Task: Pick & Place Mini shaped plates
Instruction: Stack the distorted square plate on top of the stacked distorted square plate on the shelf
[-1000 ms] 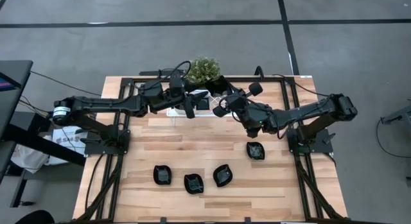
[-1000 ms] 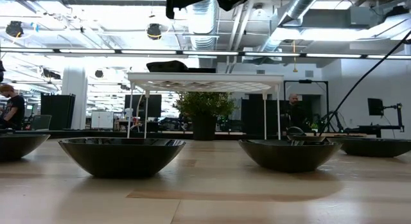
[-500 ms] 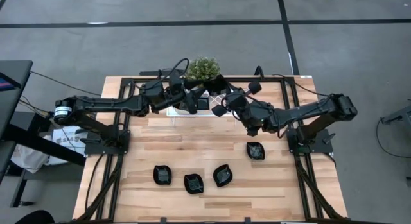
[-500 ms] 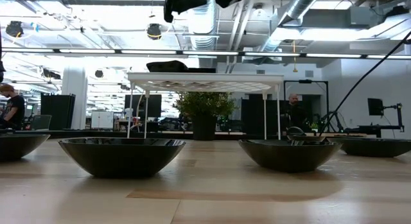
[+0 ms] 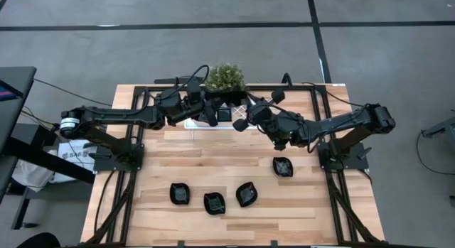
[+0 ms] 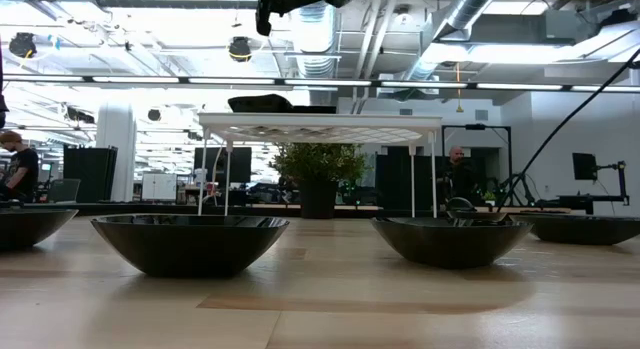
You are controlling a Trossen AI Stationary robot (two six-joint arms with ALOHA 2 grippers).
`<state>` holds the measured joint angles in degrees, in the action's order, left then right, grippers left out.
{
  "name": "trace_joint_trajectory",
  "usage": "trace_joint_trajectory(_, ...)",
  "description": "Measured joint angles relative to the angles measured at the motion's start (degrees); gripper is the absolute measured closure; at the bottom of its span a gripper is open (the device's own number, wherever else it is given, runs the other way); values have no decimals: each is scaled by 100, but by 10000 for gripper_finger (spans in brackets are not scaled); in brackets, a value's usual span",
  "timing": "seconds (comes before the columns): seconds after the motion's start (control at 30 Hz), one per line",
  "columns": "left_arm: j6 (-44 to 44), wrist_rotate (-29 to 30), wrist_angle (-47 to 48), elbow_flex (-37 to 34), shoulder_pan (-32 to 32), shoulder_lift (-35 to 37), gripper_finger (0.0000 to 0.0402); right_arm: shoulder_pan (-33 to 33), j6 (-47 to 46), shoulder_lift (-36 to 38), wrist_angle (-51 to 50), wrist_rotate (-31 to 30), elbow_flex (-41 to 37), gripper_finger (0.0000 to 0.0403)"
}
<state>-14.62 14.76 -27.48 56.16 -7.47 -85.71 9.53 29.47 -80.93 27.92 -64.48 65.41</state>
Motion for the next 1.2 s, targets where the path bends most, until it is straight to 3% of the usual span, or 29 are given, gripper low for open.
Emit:
trace_joint_trajectory(0.1,-242,21,-12,0,0,4,339,56,0,0,0,468,0,391)
trace_joint_trajectory(0.23,-300,35,-22,0,-8,6,388,155,-44,0,-27,483,0,370)
trace_joint_trajectory(0.63,-227,133,-53,6,-51,307,387,543,-212,-2,129,433,0,263)
trace_joint_trajectory(0.93,-174,175,-44,4,-314,334,384,821,-44,11,120,-363,0,188)
trace_joint_trajectory(1.2,-235,130,26,1,-395,480,381,931,154,11,76,-1267,0,173)
